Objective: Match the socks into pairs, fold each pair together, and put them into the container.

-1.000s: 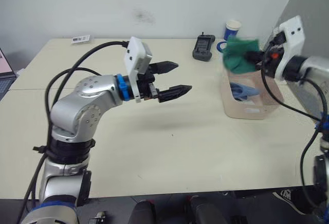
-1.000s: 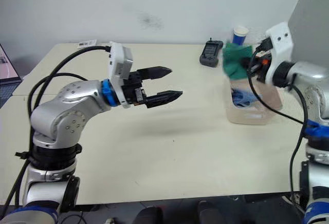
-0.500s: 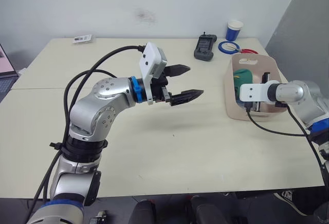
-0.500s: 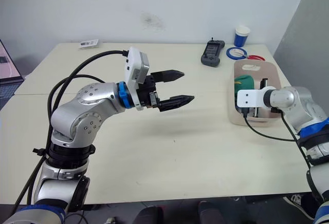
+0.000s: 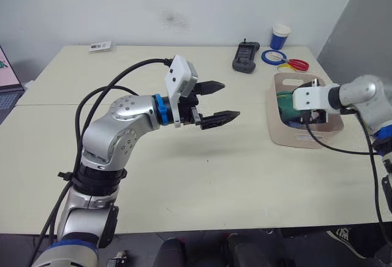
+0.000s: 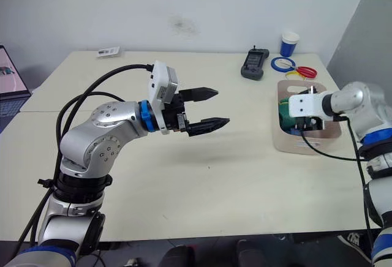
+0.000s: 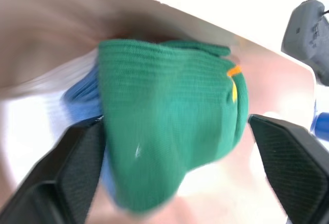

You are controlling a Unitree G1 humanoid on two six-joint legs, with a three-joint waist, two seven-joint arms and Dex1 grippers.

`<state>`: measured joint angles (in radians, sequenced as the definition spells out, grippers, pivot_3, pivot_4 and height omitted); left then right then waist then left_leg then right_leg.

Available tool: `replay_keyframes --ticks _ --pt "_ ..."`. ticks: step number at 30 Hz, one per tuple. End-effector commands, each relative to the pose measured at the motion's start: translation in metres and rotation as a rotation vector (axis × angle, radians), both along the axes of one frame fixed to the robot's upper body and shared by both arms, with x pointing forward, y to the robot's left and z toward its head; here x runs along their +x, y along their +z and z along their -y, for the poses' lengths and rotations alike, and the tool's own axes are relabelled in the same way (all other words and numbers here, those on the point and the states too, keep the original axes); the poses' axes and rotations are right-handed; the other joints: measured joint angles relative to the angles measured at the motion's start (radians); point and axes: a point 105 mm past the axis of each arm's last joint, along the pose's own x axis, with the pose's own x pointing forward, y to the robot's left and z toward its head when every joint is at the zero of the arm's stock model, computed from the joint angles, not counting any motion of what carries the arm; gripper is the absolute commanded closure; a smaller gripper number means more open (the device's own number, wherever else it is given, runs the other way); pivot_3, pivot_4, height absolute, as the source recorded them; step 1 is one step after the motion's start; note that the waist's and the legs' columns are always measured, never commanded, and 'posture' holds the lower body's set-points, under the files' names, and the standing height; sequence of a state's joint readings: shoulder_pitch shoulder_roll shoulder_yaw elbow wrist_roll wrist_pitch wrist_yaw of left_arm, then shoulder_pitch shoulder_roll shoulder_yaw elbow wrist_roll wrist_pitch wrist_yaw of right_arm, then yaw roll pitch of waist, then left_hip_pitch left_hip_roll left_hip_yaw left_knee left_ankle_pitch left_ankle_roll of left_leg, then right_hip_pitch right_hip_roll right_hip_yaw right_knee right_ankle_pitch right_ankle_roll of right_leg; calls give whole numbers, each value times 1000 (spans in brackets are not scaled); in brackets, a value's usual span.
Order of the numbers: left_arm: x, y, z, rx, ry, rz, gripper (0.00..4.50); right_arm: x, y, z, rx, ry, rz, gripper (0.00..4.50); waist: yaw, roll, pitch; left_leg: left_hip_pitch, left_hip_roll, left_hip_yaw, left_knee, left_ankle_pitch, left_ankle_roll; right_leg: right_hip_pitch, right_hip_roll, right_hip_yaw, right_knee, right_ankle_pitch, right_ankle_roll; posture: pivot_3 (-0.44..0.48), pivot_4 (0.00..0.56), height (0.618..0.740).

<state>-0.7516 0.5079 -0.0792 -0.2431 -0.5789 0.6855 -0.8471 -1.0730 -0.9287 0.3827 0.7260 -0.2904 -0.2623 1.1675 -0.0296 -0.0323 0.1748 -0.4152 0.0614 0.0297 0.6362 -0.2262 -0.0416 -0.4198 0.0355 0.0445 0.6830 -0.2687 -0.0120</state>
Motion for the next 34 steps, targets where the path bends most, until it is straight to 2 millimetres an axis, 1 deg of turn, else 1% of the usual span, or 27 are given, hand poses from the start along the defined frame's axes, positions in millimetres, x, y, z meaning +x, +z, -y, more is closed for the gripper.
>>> replay_keyframes --ticks 1,4,6,8,10,11,12,13,14,16,18,20,22,24,26,29,31,34 --pt "2 5 -7 4 17 43 0 -9 44 2 52 -4 17 36 -2 0 0 0 0 0 0 0 0 0 0 0 0 0 0 0 150 740" --pt "10 2 -17 15 58 38 0 -11 72 0 111 -21 32 36 -4 2 1 0 0 1 2 0 0 0 0 1 1 0 -1 0 150 740" --pt "16 -3 -30 33 107 37 0 -11 89 -13 221 -2 58 36 -4 3 2 0 0 0 4 -2 3 0 0 0 3 0 -1 0 150 740" --pt "20 -9 -44 48 162 38 0 -11 98 -30 337 38 80 36 -5 3 2 1 1 0 5 -2 4 0 1 1 7 0 -1 0 150 740" --pt "24 -18 -63 33 253 39 0 -14 96 -61 499 117 93 36 -8 3 1 2 1 0 6 -2 4 0 1 1 9 0 -1 0 150 740" --pt "24 -21 -68 27 277 39 0 -16 95 -69 546 135 93 36 -9 3 1 3 1 0 7 -2 4 0 1 1 12 0 -2 0 150 740" --pt "24 -30 -77 5 340 24 0 -20 81 -91 645 176 85 36 -9 2 1 3 2 0 8 -2 4 0 1 1 14 0 -2 0 150 740" --pt "22 -38 -82 -15 385 11 0 -25 71 -107 729 192 82 36 -8 2 0 3 2 -1 7 -2 4 0 1 0 14 0 -2 0 150 740" --pt "21 -43 -85 -28 417 3 0 -29 65 -117 789 194 80 36 -8 2 0 4 3 -1 9 -2 4 1 1 0 16 -1 -2 0 150 740" --pt "18 -61 -99 -56 554 1 0 -33 38 -143 943 133 130 36 -3 2 0 4 3 -2 8 -2 4 1 0 0 15 -3 2 0 150 740" --pt "11 -75 -111 -90 679 8 0 -41 10 -159 1033 45 157 36 1 2 0 1 4 -3 8 -2 3 -2 -2 0 17 -3 2 0 150 740" --pt "4 -91 -120 -101 771 -7 0 -46 -14 -163 1070 -47 206 36 4 2 0 -1 4 -3 9 0 0 -2 -4 0 16 -2 -1 0 150 740" --pt "-1 -110 -129 -97 879 -29 0 -49 -37 -163 1108 -165 244 36 8 1 -1 -1 2 -2 9 0 0 -2 -6 0 15 -2 0 0 150 740" --pt "-5 -129 -135 -73 970 -40 0 -52 -60 -160 1137 -279 240 36 8 -1 -3 -1 0 -1 9 -2 4 -1 -8 0 14 -3 4 0 150 740" --pt "-7 -142 -138 -46 1035 -40 0 -57 -79 -156 1140 -354 227 36 7 -2 -3 0 -1 -1 9 -2 4 0 -8 0 14 -3 4 0 150 740" --pt "-8 -152 -132 -65 1044 -66 0 -66 -100 -159 1141 -376 166 36 3 -2 -3 0 0 -1 9 -2 4 -1 -7 0 13 -4 6 0 150 740" --pt "-6 -158 -132 -58 1069 -75 0 -70 -111 -155 1155 -418 132 36 2 -3 -4 0 0 -1 8 -2 4 -1 -5 0 13 -4 6 0 150 740" --pt "-4 -162 -125 -72 1059 -97 0 -70 -114 -148 1169 -439 132 36 -2 -3 -4 1 0 -1 8 -2 4 -1 -2 0 13 -4 6 0 150 740"
